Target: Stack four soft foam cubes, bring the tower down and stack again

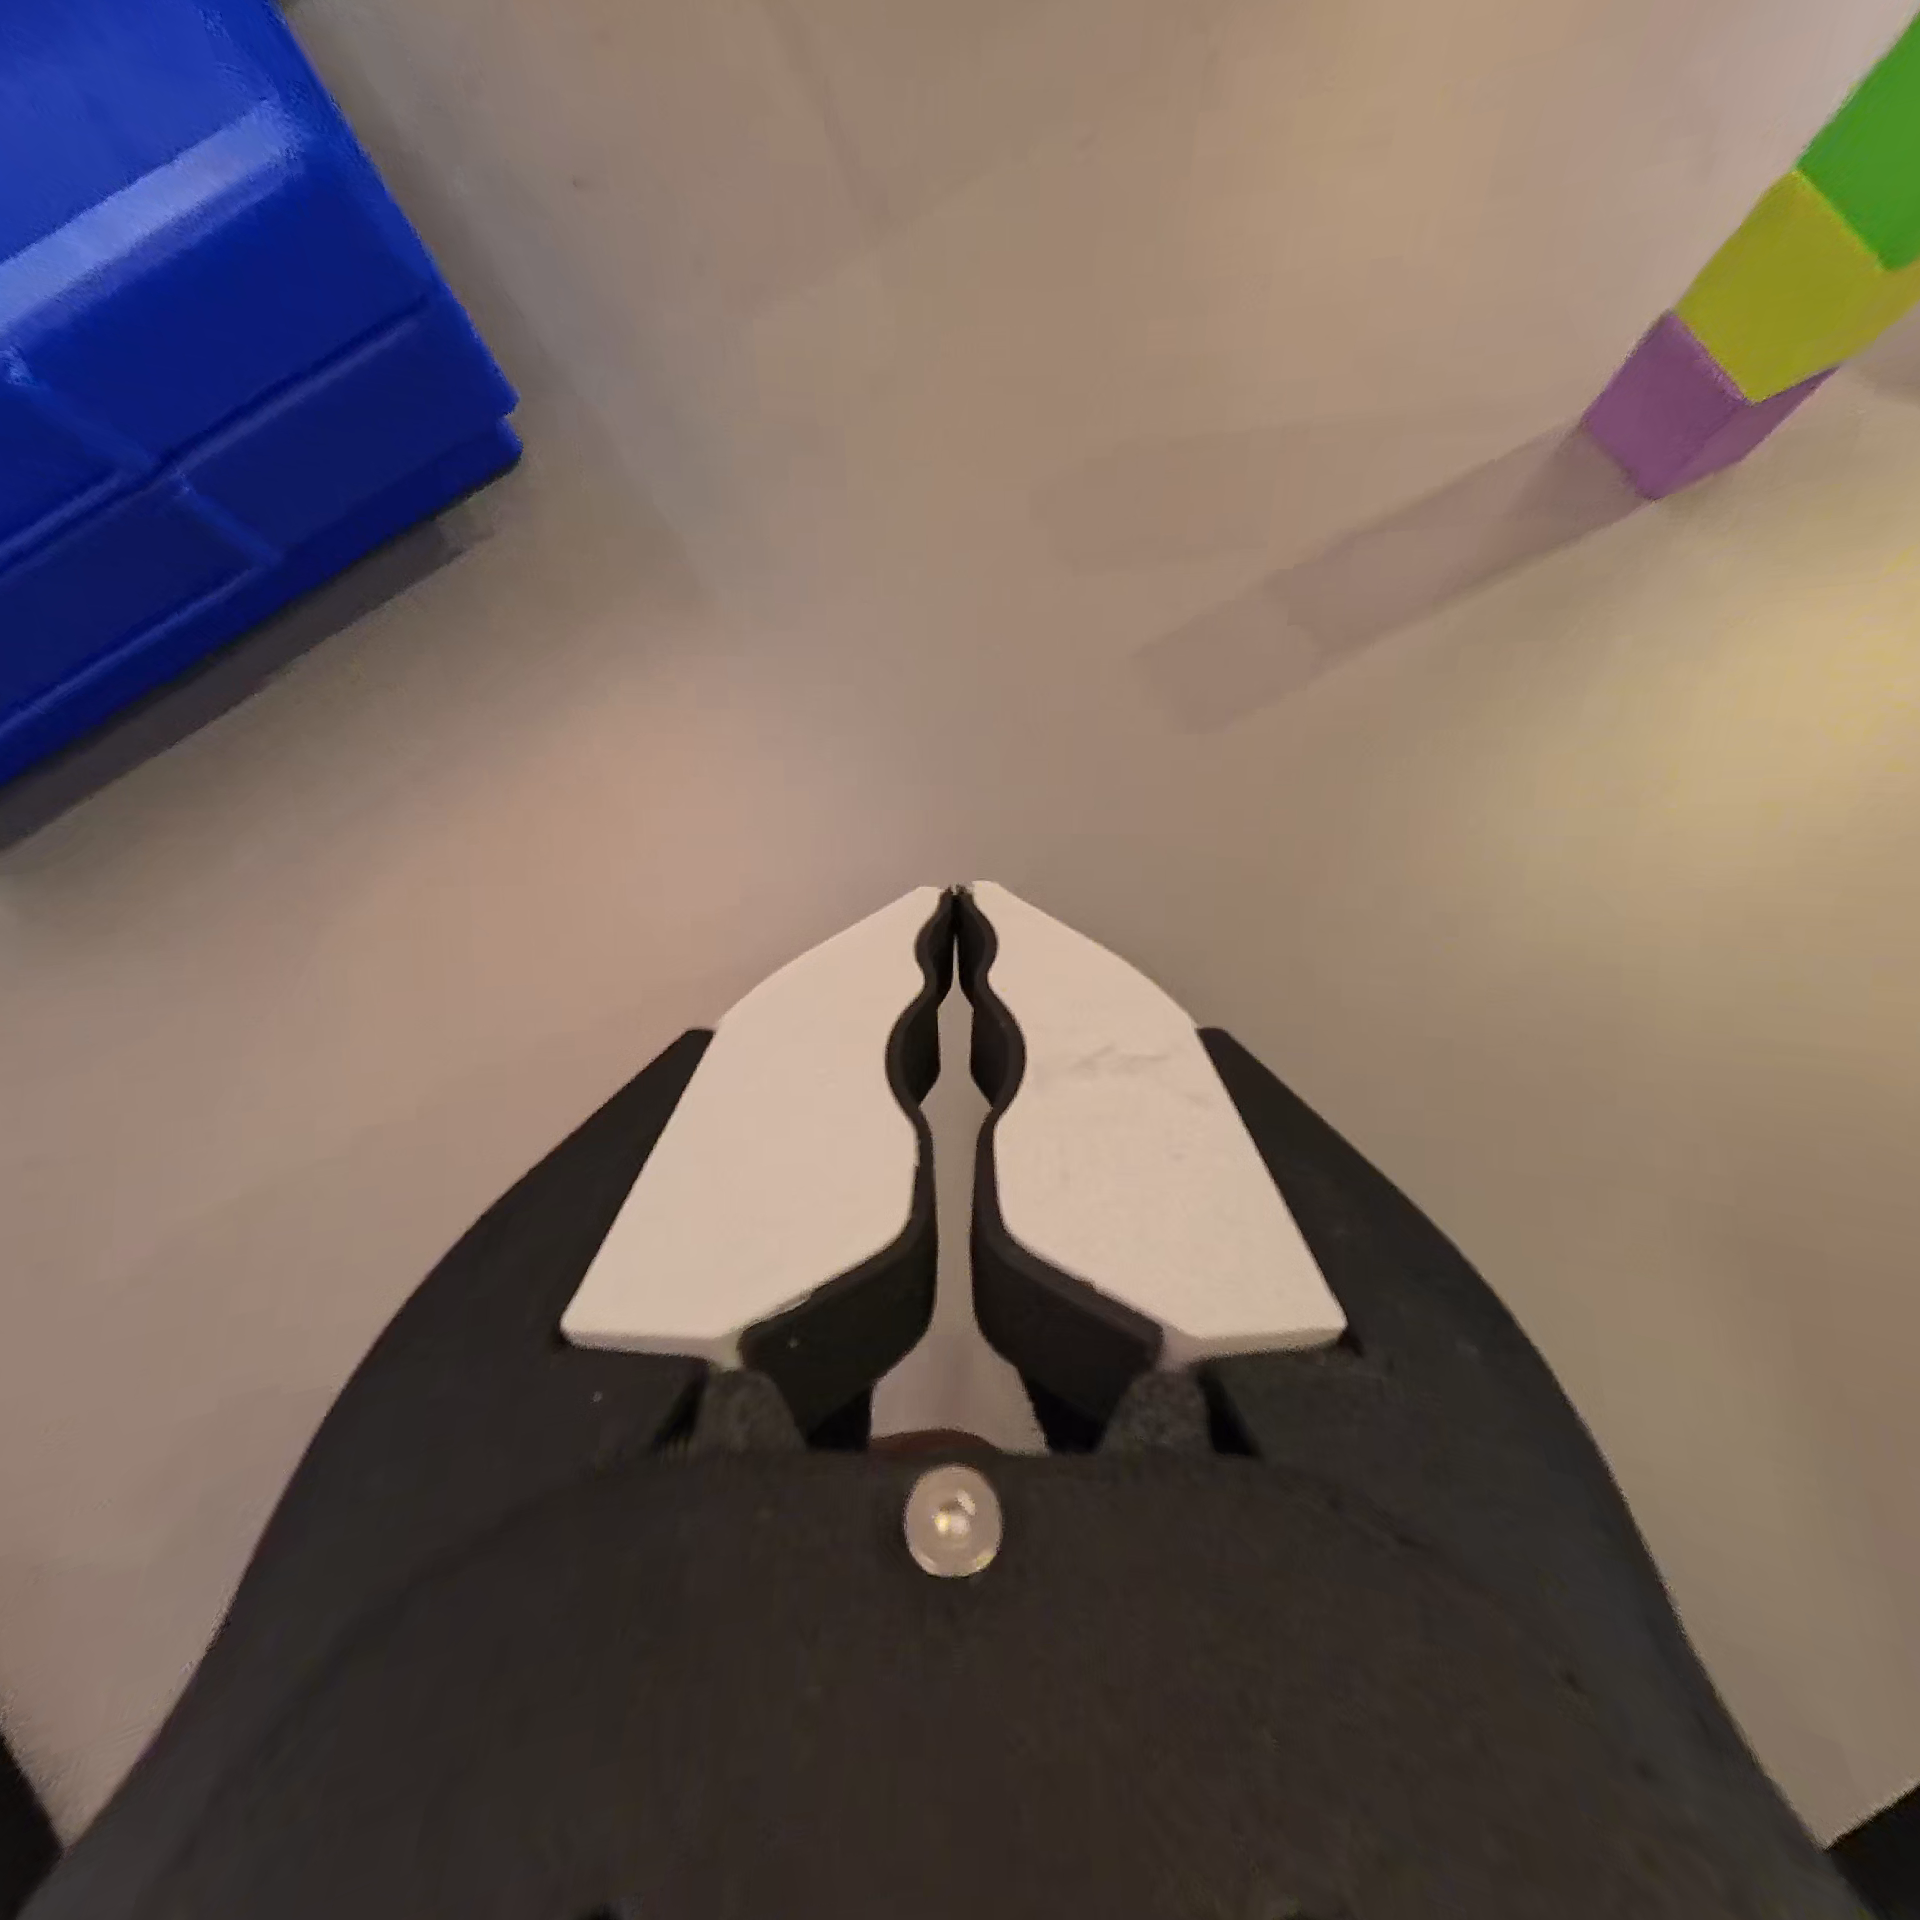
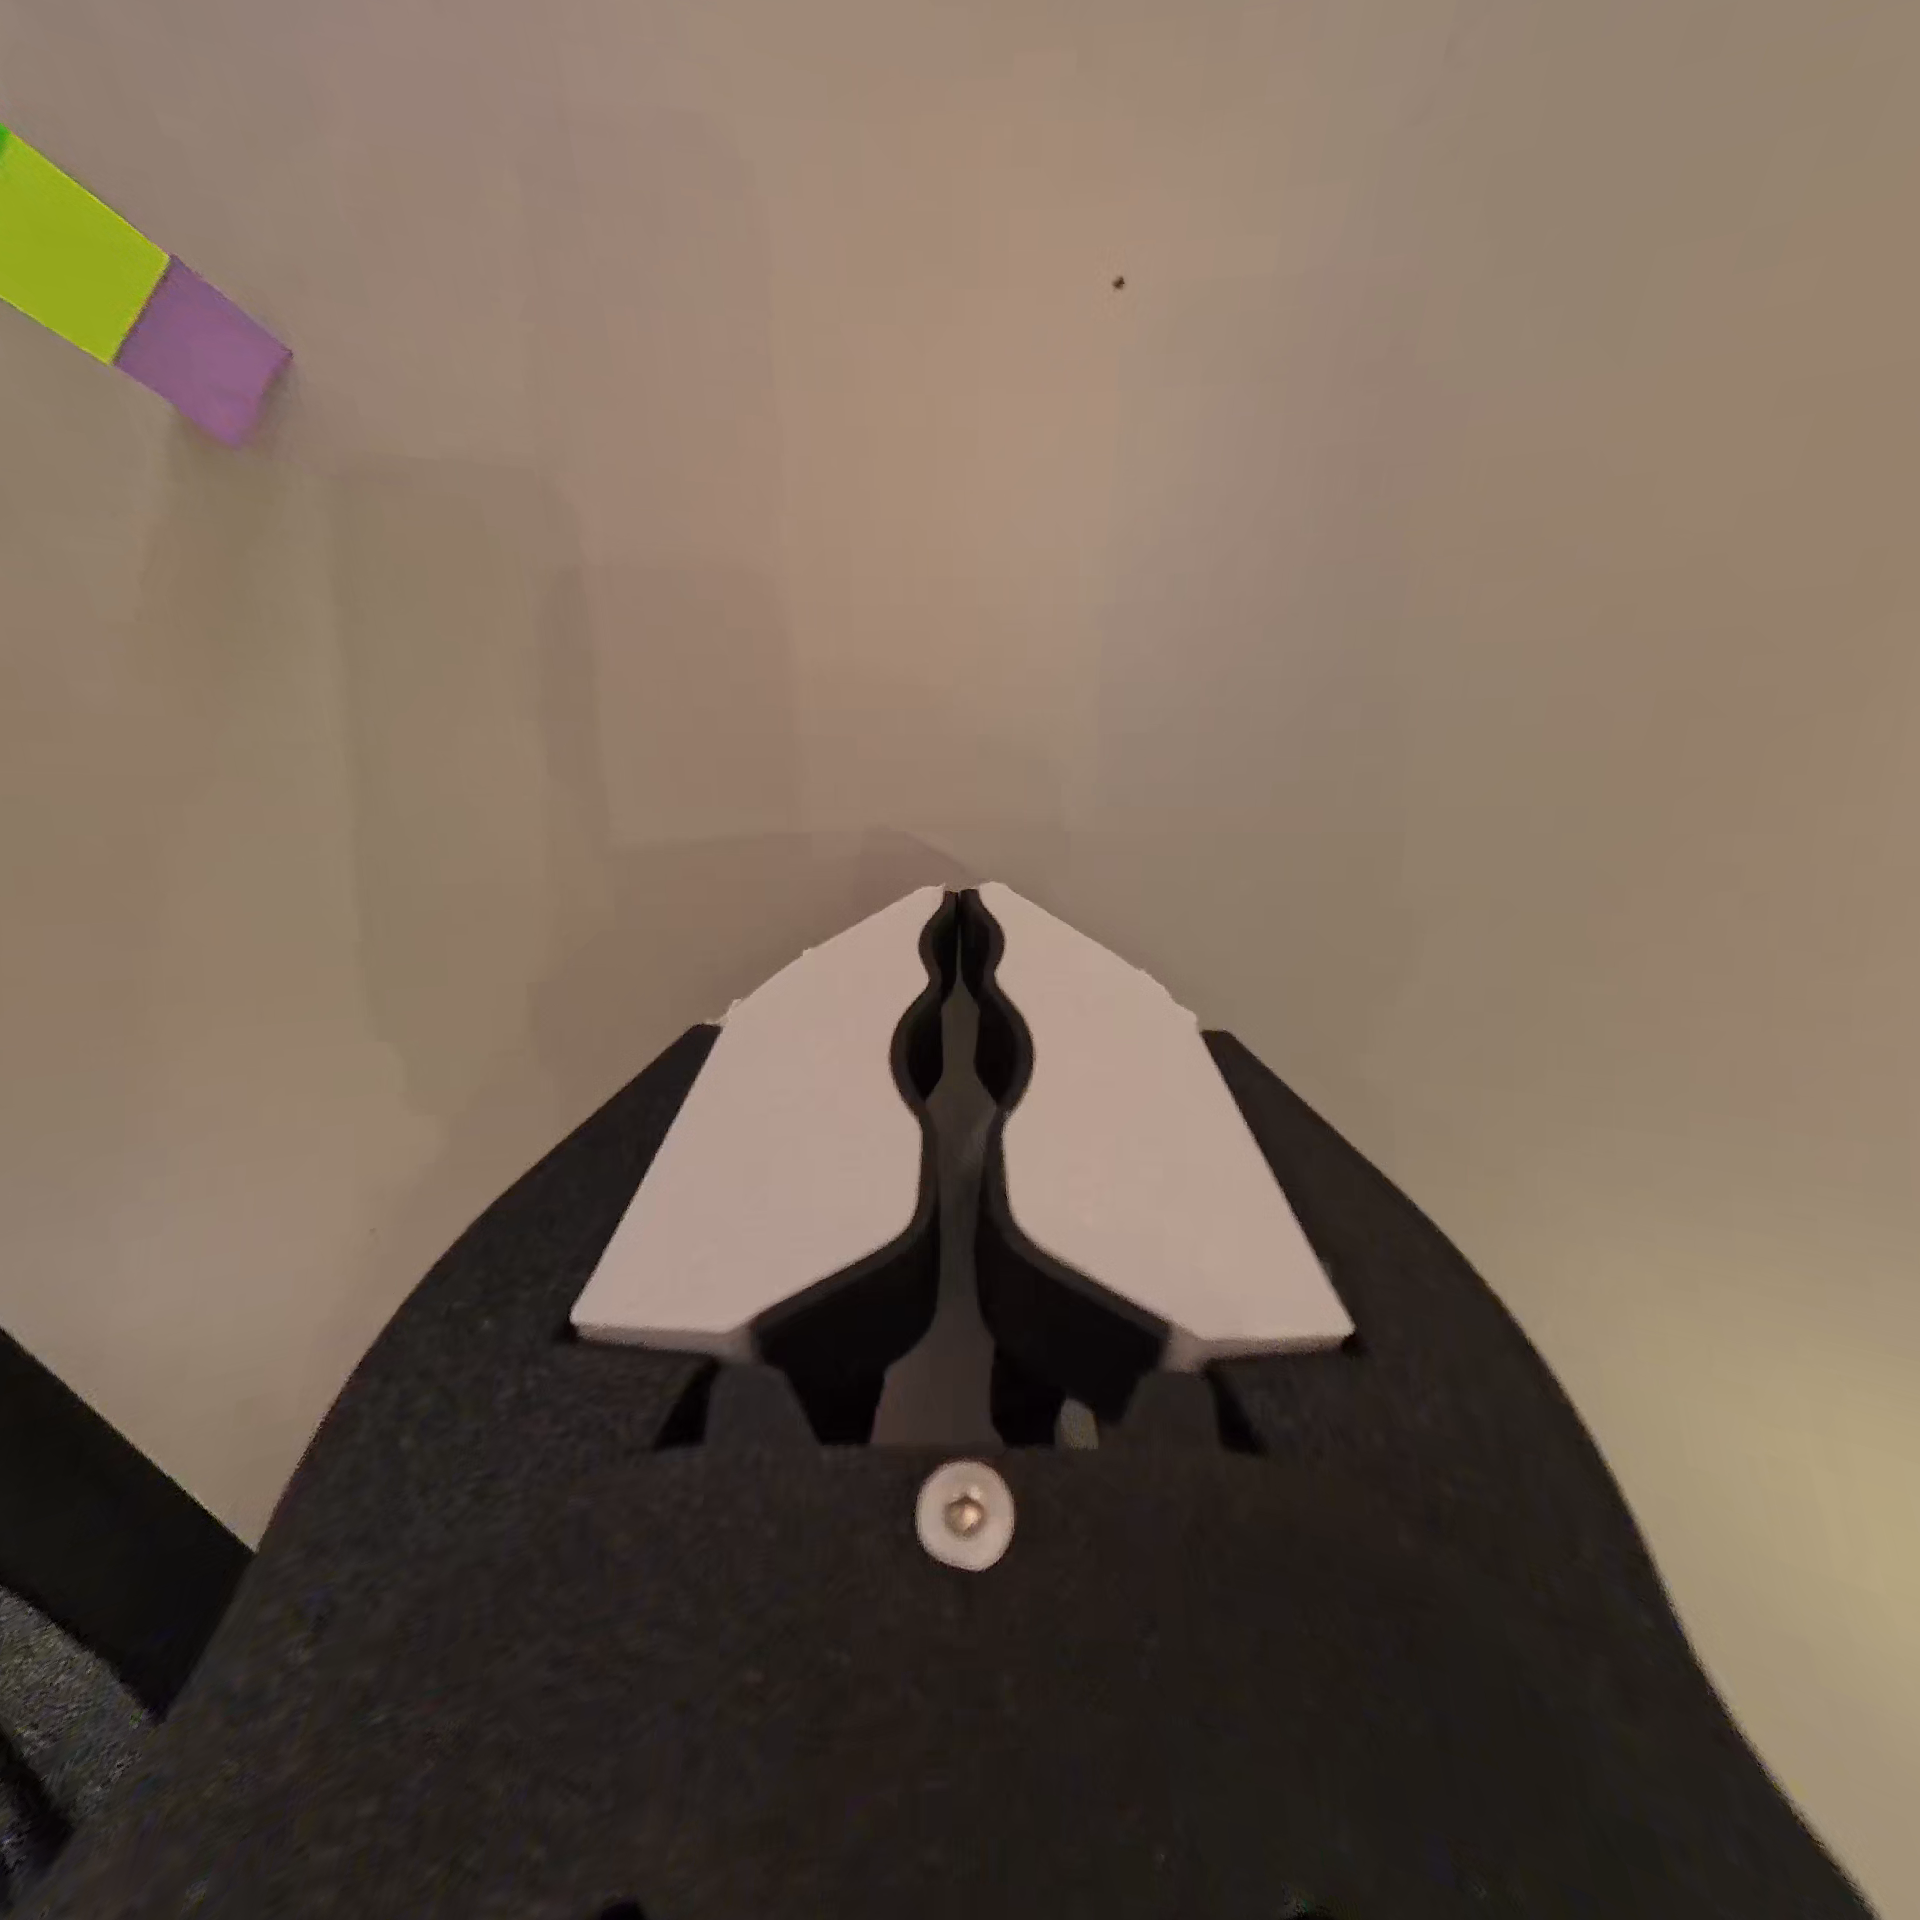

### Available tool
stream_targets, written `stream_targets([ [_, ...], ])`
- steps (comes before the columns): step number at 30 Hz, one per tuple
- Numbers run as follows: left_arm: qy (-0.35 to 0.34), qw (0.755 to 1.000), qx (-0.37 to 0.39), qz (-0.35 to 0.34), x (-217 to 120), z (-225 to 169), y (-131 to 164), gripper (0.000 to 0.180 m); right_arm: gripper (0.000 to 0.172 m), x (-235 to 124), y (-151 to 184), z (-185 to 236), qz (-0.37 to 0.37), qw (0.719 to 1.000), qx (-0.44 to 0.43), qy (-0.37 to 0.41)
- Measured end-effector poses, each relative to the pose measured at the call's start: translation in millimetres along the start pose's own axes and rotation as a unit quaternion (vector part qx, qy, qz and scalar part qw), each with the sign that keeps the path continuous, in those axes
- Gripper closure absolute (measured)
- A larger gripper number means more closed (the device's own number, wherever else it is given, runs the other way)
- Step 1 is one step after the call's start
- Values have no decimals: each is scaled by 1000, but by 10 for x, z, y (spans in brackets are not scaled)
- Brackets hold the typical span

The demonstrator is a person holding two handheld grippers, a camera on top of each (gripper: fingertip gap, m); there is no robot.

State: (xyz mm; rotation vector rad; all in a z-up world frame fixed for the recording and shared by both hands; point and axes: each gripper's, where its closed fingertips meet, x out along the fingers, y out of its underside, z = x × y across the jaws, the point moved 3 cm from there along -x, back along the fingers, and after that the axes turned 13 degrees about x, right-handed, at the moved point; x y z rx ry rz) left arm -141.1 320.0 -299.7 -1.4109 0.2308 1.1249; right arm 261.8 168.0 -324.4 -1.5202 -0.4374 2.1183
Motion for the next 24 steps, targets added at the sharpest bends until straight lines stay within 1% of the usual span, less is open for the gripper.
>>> stream_targets([
  [1, 1, 1000, -13, -3, 4, 26, 19, 180, 172, -15, 15, -27, -1, 1000, -1, 7],
  [5, -4, 1000, -28, 2, 14, 116, 98, 180, 171, -31, -16, -126, -3, 1000, -2, 28],
  [13, -8, 999, -39, 12, 115, 183, 144, 180, 171, -50, -38, -255, -5, 998, -15, 61],
  [17, 2, 999, -48, 16, 141, 158, 119, 180, 170, -61, -63, -322, -7, 998, -9, 68],
  [24, -23, 996, -75, 29, 104, 232, 168, 180, 171, -55, -88, -340, -7, 997, -11, 72],
])
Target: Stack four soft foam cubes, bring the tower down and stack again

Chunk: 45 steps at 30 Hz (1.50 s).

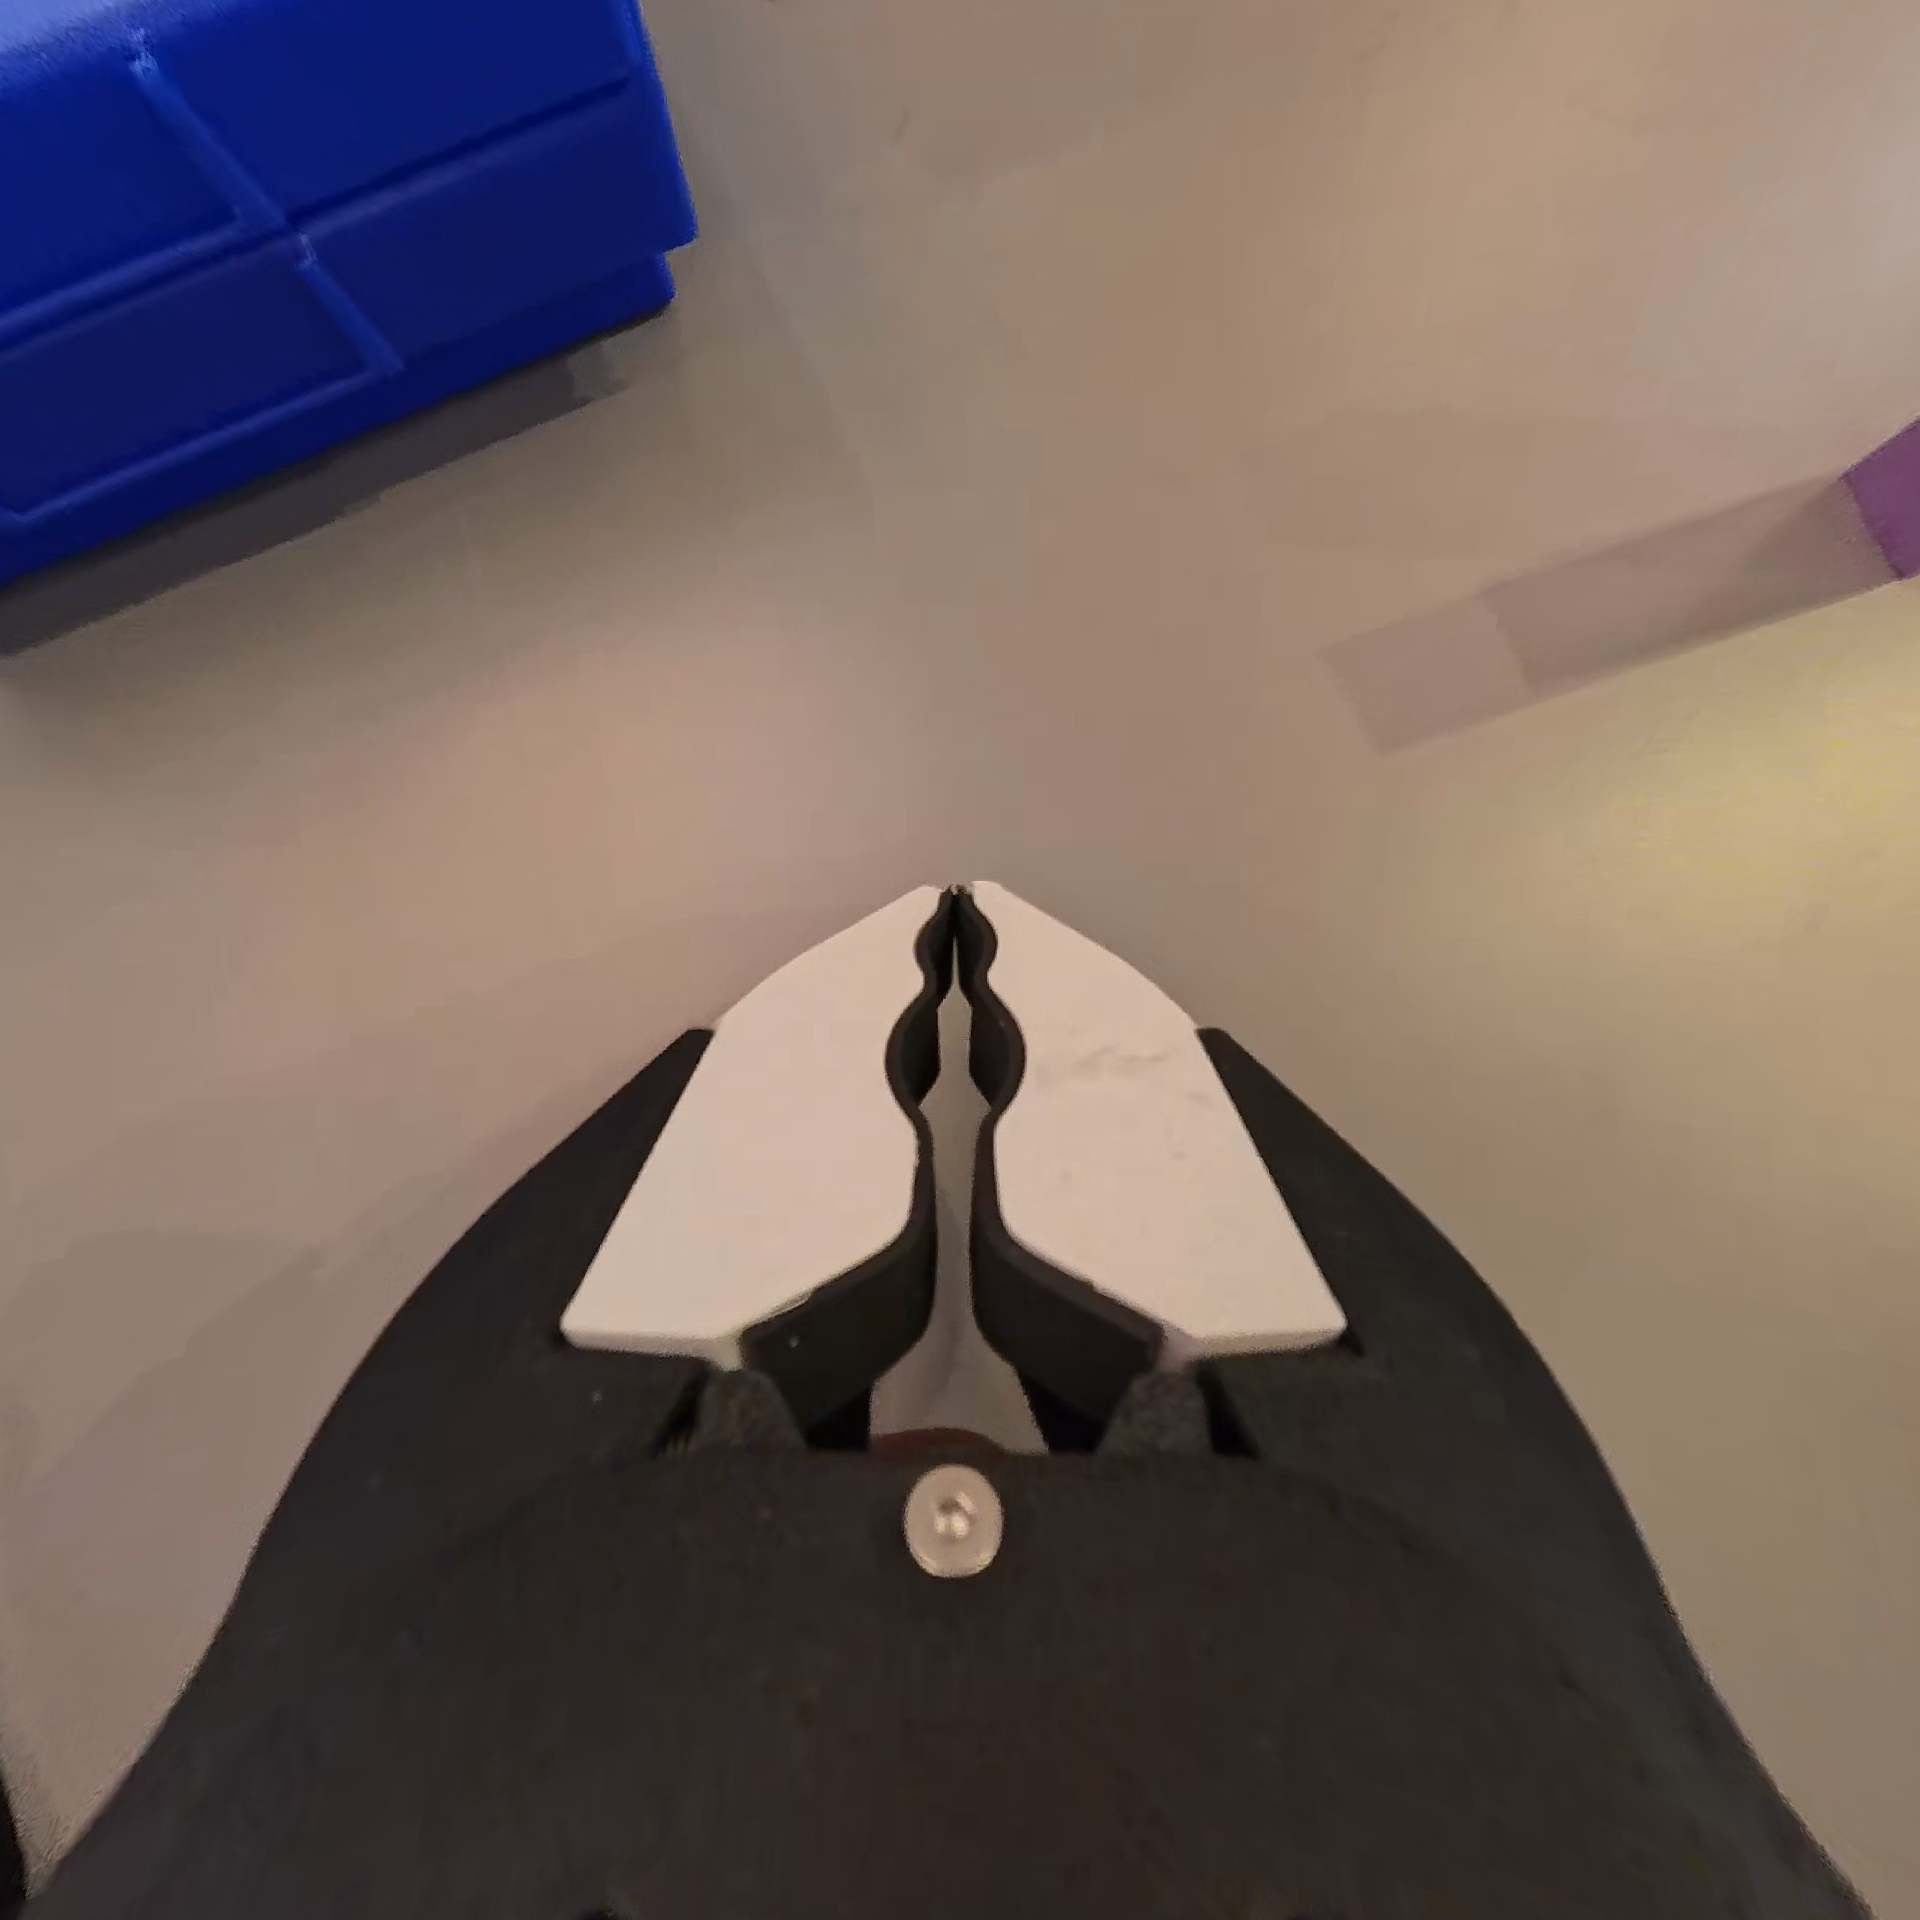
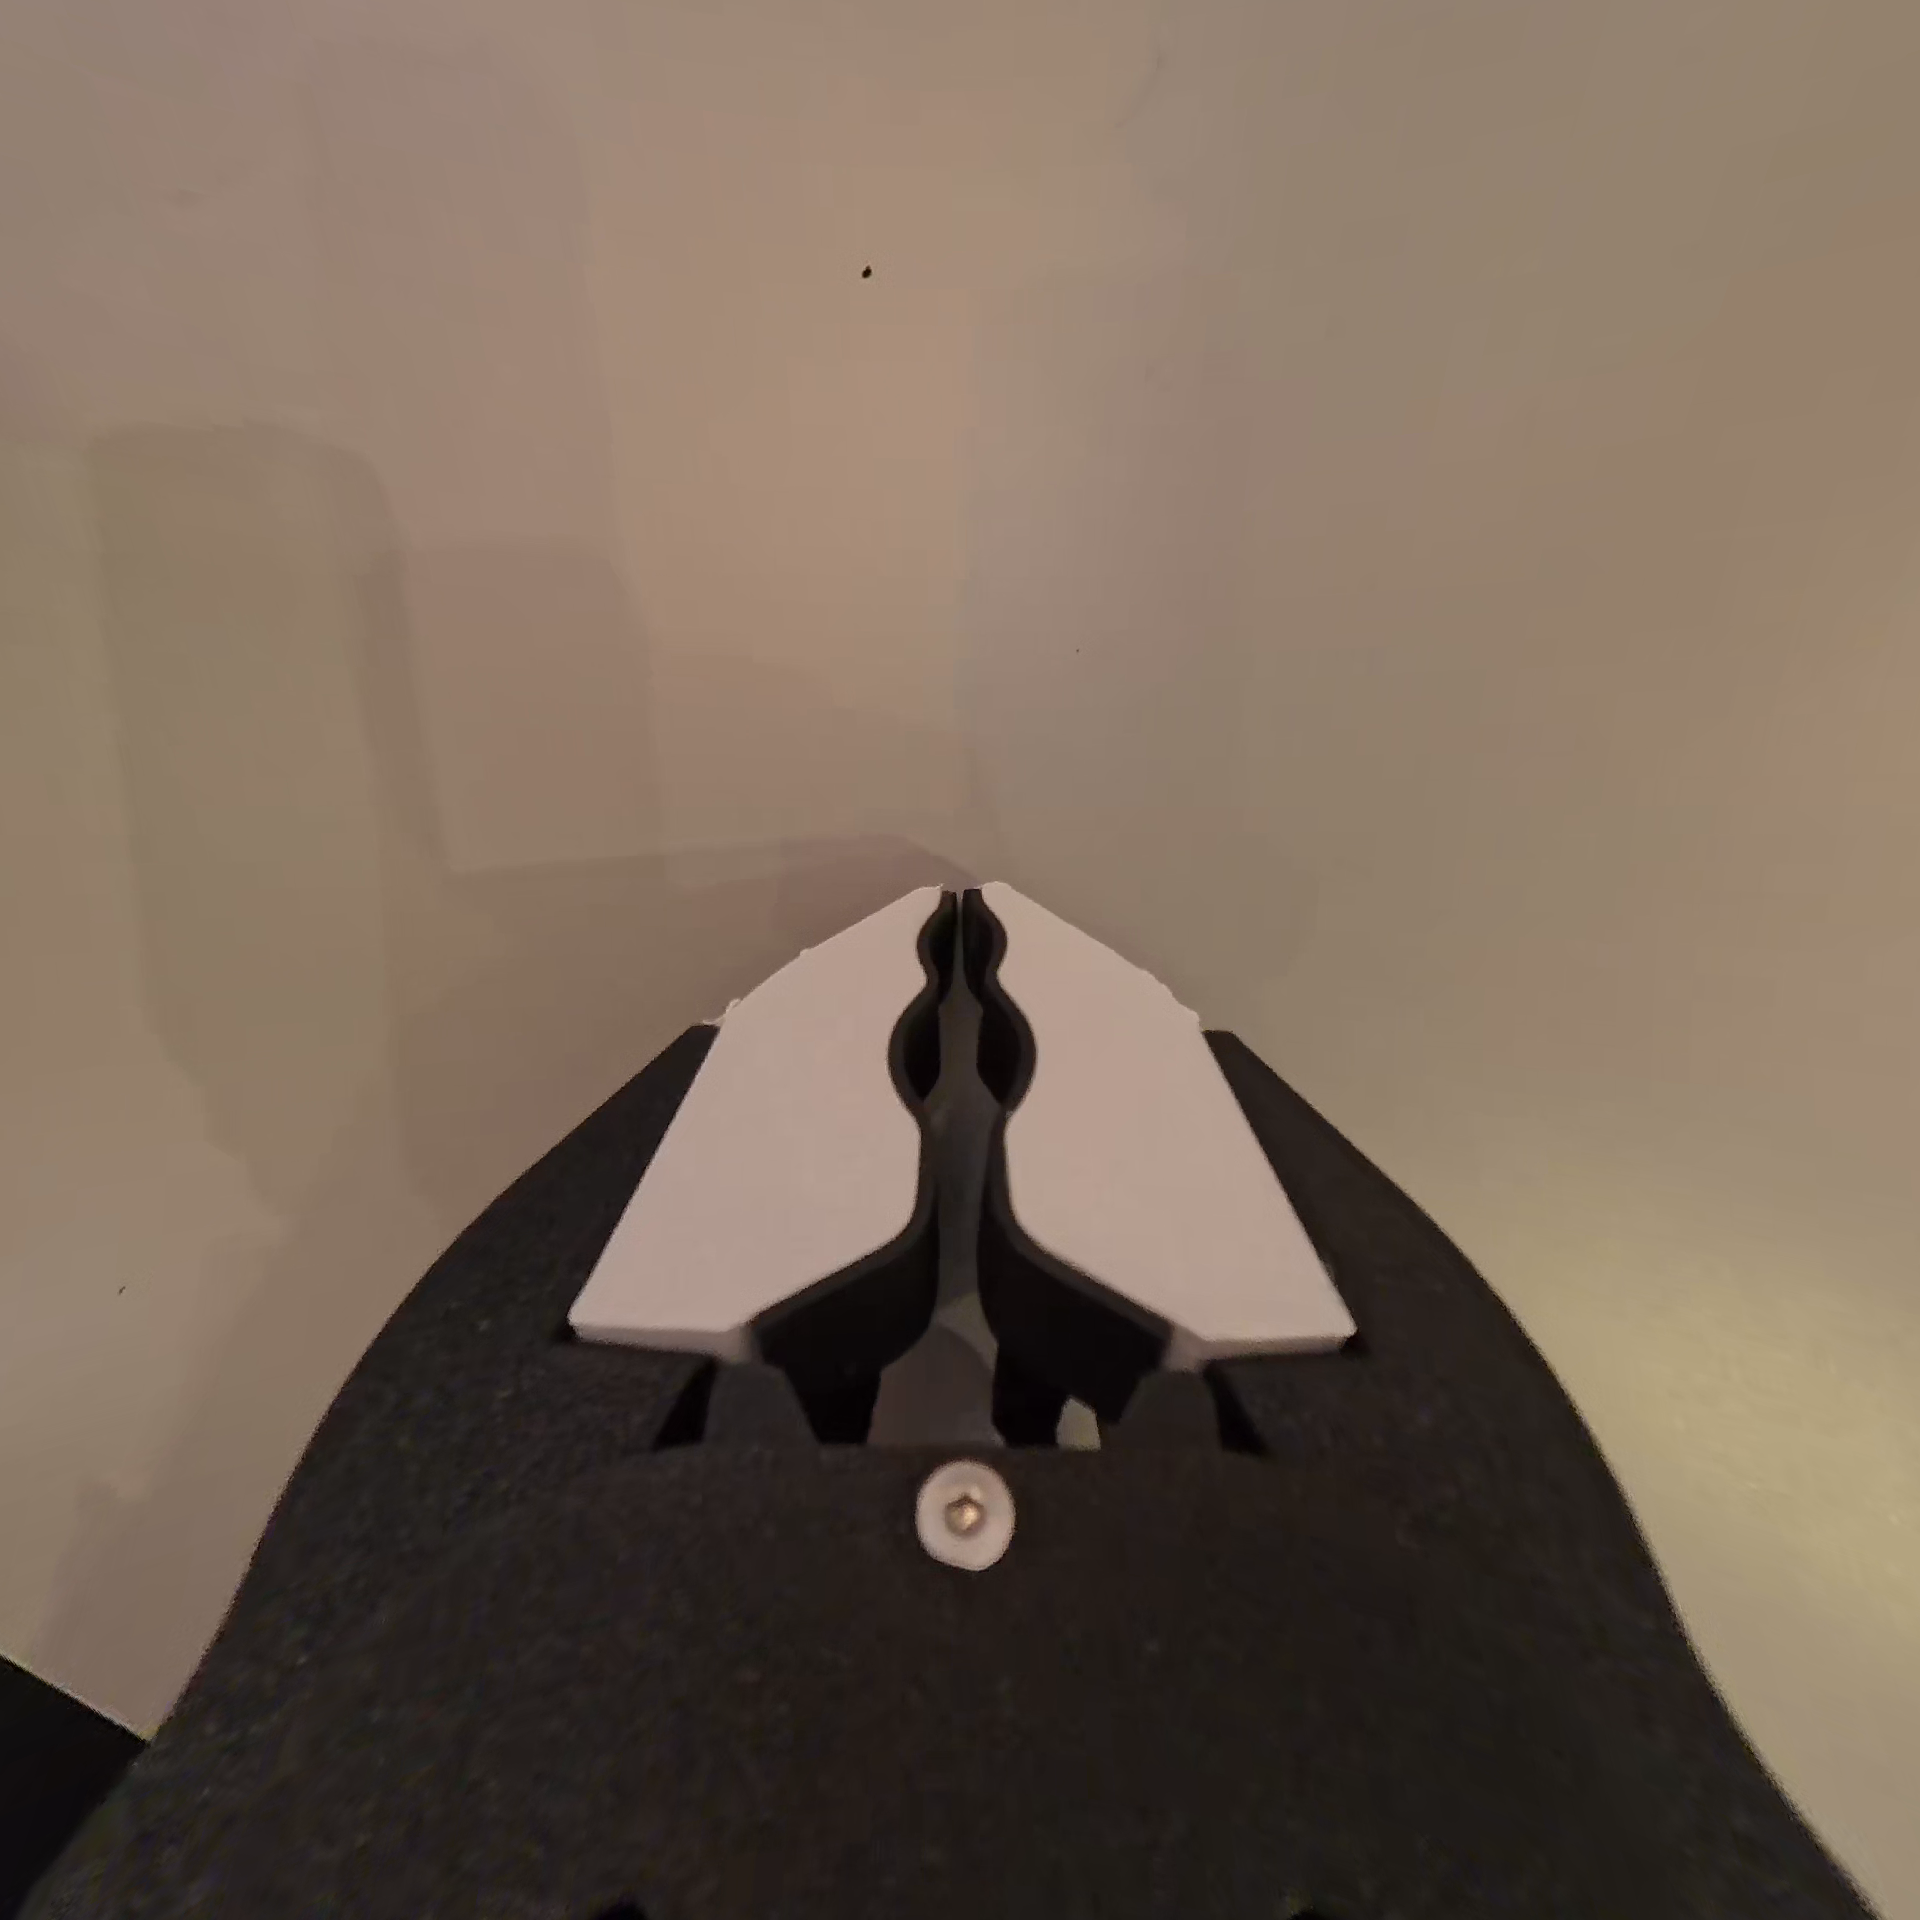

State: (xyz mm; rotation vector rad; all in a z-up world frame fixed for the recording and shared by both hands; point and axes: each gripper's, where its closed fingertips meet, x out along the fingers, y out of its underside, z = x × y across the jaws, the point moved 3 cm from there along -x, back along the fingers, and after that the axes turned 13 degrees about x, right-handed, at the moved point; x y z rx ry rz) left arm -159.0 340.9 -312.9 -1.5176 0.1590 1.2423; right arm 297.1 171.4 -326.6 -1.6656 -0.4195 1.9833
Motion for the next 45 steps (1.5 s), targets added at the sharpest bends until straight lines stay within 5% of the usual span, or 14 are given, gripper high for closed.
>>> stream_targets([
  [8, 7, 998, -54, 34, 113, -200, -257, 180, 170, 35, -36, 48, 2, 1000, -4, -8],
  [15, 74, 993, 47, 85, 706, -1413, -1103, 180, 170, 10, -56, -16, -1, 1000, 0, -4],
  [20, 116, 991, 49, 37, 830, -1906, -1600, 180, 170, -32, -22, -162, -3, 1000, 18, -1],
  [35, 85, 995, 8, 54, 577, -889, -694, 180, 169, -94, -31, -384, -17, 998, 57, -1],
  [41, 94, 995, 6, 36, 537, -817, -620, 178, 168, -60, -39, -320, -13, 999, 38, 10],
  [45, 25, 996, 81, 26, 443, -833, -776, 166, 167, -51, -51, -339, -17, 999, 42, 9],
])
